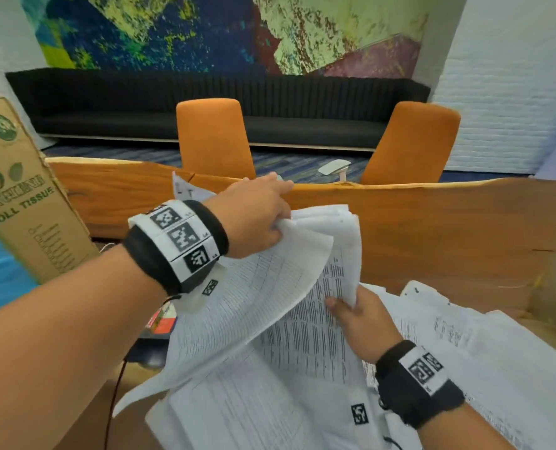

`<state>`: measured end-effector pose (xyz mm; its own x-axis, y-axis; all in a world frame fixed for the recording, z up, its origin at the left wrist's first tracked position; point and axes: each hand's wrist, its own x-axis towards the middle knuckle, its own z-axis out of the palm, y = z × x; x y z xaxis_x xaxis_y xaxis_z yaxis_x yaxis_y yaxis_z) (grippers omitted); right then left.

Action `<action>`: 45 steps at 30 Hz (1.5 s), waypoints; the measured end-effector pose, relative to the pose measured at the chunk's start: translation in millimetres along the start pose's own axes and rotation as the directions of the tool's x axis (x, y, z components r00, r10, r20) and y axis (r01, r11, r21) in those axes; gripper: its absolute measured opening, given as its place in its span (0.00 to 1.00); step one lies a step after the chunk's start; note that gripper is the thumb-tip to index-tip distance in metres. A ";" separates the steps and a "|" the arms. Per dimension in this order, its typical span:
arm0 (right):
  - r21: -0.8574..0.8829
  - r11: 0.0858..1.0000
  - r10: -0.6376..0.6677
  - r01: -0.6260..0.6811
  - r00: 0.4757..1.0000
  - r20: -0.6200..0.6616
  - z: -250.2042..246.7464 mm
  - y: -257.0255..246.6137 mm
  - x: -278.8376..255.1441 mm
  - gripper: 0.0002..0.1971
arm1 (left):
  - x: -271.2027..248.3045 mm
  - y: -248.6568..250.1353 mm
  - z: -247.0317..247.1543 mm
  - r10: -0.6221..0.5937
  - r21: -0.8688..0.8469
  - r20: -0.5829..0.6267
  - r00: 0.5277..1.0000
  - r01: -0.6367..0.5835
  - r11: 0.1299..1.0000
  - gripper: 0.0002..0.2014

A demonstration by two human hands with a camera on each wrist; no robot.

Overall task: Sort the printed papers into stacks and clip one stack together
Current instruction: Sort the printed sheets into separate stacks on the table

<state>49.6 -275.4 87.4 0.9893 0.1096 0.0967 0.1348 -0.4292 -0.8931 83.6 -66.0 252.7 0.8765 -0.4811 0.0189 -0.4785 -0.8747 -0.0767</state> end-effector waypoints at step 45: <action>0.162 0.987 -0.020 0.016 0.999 0.026 -70.2 -25.8 42.1 0.09 | 74.7 33.2 -51.4 0.017 -0.092 -0.091 0.996 -0.025 0.995 0.06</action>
<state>91.8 -322.7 145.4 0.9846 0.1412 0.1034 0.1396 -0.2765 -0.9508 130.4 -134.0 302.9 0.8599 -0.4989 0.1080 -0.5032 -0.8640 0.0149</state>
